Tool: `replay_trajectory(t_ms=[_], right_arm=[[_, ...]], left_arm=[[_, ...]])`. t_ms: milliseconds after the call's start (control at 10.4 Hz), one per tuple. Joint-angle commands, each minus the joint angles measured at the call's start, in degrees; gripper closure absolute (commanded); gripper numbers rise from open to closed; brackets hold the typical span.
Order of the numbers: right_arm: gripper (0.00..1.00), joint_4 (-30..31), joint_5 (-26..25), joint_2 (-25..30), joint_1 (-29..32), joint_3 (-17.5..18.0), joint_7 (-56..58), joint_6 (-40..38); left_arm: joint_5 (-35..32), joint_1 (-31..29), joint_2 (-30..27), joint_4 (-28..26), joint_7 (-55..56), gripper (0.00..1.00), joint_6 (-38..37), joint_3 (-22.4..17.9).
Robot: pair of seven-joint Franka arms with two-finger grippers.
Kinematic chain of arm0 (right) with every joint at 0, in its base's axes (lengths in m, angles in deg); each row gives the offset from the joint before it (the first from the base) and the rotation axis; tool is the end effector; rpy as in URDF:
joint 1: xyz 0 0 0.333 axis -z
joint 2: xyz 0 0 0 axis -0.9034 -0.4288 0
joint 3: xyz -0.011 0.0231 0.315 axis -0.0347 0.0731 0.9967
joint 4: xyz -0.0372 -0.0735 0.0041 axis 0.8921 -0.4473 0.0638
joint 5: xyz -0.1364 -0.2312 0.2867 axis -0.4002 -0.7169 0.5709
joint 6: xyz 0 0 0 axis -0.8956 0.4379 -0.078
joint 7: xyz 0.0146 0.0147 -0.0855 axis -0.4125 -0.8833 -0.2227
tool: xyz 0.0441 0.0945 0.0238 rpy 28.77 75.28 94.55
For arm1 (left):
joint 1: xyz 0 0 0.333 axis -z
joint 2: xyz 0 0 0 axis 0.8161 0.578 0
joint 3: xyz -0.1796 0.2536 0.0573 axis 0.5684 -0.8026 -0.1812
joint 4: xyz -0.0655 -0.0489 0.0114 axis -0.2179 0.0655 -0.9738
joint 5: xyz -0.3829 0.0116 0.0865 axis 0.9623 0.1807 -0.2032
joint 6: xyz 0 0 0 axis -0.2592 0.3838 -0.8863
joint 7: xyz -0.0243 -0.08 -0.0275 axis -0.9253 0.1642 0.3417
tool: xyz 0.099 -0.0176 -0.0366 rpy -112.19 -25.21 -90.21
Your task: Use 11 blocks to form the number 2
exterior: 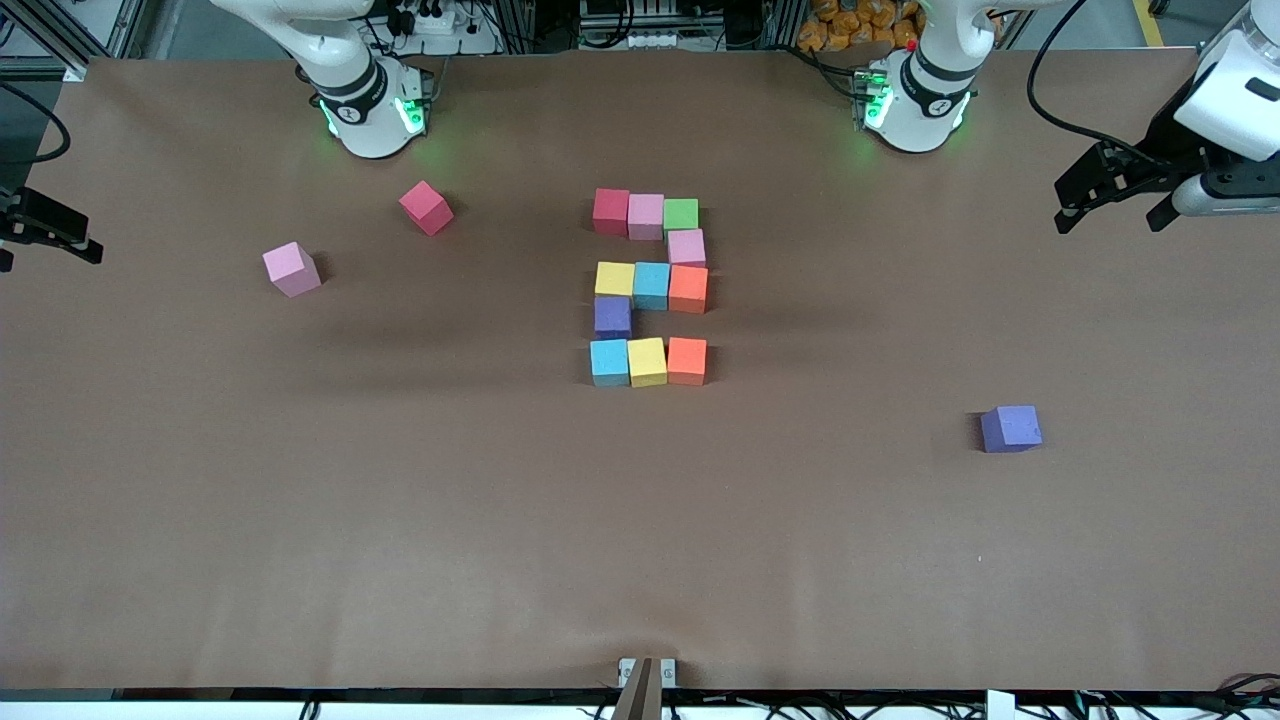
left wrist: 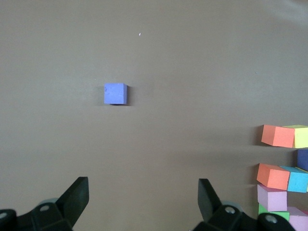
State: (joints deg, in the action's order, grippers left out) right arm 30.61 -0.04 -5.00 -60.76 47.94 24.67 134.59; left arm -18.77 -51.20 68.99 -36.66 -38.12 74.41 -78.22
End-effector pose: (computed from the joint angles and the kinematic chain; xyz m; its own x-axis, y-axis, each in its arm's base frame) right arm 0.5456 -0.0750 0.6279 0.9958 0.0856 -0.0335 0.0848 -0.9961 -0.0243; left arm 0.5014 -0.0673 0.6432 0.9946 0.0192 0.1017 0.0183 -0.9998 0.0094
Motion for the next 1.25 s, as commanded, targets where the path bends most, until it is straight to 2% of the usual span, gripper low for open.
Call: replay_trajectory(t_ms=[0, 578, 1157], right_arm=[[0.00, 0.03, -2.35, 0.01, -2.71, 0.03, -0.39, 0.87], [0.00, 0.29, -0.07, -0.08, -1.13, -0.41, -0.48, 3.60], [0.00, 0.46, -0.16, -0.08, -1.22, -0.49, -0.57, 4.13]], left_arm=[[0.95, 1.16, -0.24, -0.27, 0.62, 0.00, -0.58, -0.92], [0.51, 0.82, 3.27, 3.06, 0.27, 0.00, -1.11, -3.03], [0.51, 0.91, 3.45, 3.07, 0.97, 0.00, -1.11, -3.20]])
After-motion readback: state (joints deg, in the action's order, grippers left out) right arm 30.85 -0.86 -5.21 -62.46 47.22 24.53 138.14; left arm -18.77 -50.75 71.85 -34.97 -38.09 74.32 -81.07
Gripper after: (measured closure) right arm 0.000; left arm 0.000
